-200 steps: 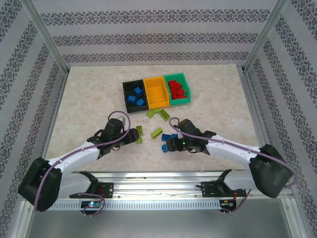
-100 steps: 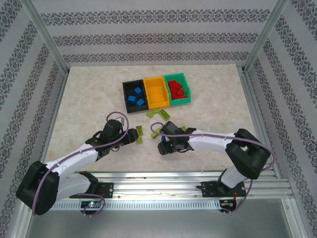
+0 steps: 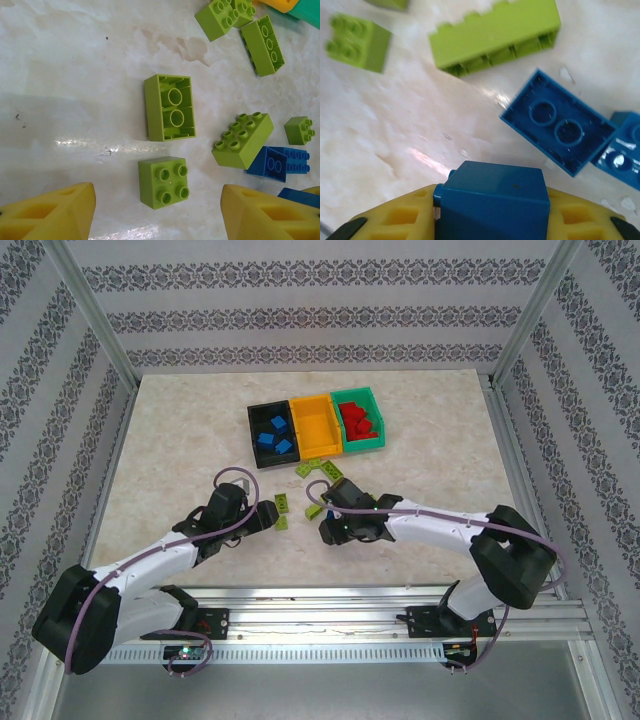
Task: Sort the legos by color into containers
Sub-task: Pick up the lego from the bottom-center of the table, then place the lego in the container.
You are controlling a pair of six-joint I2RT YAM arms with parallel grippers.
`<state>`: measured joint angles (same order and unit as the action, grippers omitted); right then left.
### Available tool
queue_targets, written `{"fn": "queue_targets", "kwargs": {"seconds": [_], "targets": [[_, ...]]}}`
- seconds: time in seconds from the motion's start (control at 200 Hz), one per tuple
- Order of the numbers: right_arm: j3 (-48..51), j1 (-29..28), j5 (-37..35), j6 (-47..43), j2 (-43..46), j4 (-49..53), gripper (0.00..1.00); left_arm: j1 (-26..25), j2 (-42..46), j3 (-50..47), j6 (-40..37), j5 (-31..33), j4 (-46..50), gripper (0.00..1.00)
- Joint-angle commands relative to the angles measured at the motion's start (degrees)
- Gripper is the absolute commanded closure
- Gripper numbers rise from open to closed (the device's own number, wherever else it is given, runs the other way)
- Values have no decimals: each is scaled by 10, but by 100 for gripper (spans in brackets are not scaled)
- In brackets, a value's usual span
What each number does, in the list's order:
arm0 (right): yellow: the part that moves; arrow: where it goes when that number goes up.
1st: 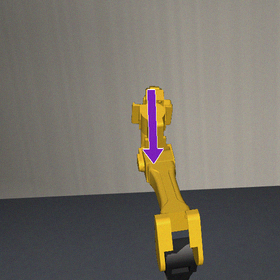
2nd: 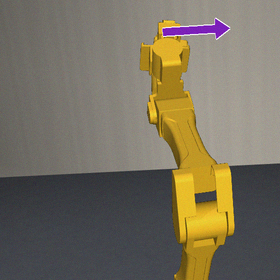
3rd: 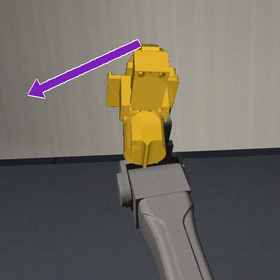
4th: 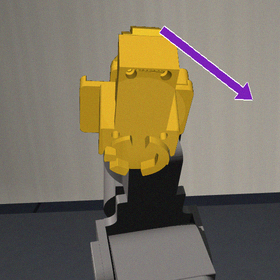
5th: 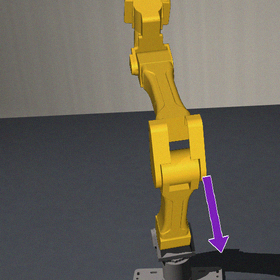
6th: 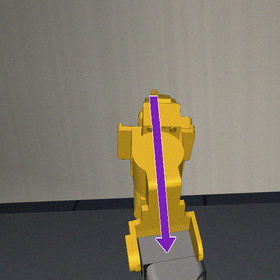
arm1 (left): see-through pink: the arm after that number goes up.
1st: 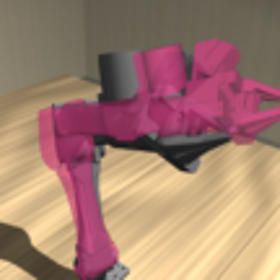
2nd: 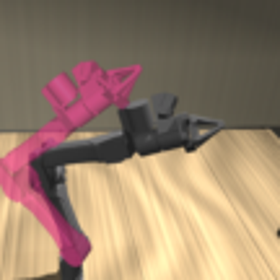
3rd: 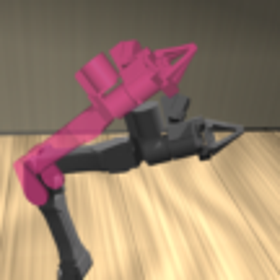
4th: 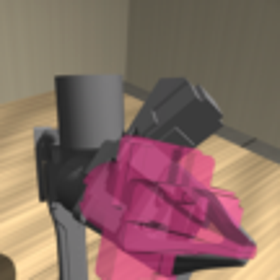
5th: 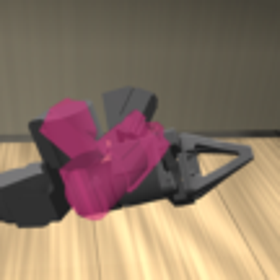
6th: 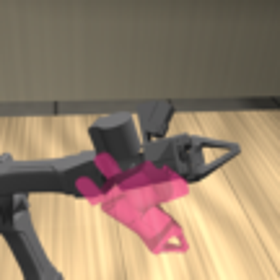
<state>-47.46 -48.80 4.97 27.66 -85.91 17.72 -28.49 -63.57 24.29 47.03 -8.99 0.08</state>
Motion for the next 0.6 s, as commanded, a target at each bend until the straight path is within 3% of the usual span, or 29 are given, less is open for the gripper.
{"fn": "queue_targets", "kwargs": {"seconds": [0.0, 0.22, 0.595], "targets": [[-35, 21, 34, -4, 8, -27, 70, -6, 15, -20, 21, 8, -28, 33], [-143, 72, 78, -10, -54, -52, 69, -6, 43, -34, 26, 3, -3, 33], [-417, 111, 115, -17, -269, -44, 66, -6, 75, -48, 42, -13, 37, 33]]}}
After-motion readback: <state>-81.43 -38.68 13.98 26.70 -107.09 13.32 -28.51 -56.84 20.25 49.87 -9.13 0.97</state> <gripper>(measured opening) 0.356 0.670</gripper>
